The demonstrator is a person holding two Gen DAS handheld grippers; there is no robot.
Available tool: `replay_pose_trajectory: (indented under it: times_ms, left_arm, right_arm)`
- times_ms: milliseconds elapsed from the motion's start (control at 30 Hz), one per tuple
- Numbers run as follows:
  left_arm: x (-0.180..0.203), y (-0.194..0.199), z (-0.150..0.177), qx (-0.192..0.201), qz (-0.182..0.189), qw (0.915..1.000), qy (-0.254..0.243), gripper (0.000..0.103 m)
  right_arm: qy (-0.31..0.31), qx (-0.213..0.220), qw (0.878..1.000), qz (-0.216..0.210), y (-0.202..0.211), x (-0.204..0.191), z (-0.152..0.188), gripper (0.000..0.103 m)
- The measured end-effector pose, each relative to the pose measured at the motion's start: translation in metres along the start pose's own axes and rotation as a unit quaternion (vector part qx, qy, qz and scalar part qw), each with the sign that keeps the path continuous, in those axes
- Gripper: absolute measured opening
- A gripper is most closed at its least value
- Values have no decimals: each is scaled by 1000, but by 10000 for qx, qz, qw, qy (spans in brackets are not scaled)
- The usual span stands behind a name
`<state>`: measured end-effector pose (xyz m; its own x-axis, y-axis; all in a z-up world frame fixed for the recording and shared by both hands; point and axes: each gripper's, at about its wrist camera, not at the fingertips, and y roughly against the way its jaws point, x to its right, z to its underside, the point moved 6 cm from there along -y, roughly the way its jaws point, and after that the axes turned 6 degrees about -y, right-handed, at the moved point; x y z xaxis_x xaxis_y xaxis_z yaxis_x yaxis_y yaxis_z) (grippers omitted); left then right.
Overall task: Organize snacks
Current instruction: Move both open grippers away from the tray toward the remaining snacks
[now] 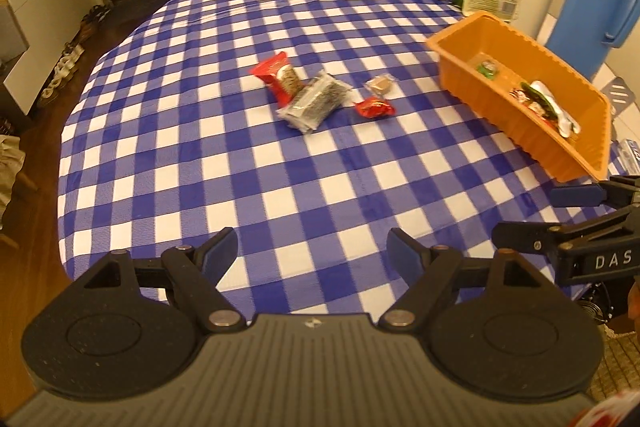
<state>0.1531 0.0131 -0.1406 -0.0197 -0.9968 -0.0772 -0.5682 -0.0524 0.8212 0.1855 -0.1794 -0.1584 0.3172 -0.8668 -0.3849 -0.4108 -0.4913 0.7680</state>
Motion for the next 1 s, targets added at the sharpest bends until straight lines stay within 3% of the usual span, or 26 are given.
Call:
replay_pose_trajectory:
  times_ms: [467,1000]
  left_arm:
    - [-31,-23,-18,-12,-90,9999,91,79]
    - [-46,-63,-51,141,131,9996,-183,69]
  right_arm:
    - [469,14,9988,-107,-41,-27,-27,98]
    - [805,251,9964,57,-81,-28,-66,96]
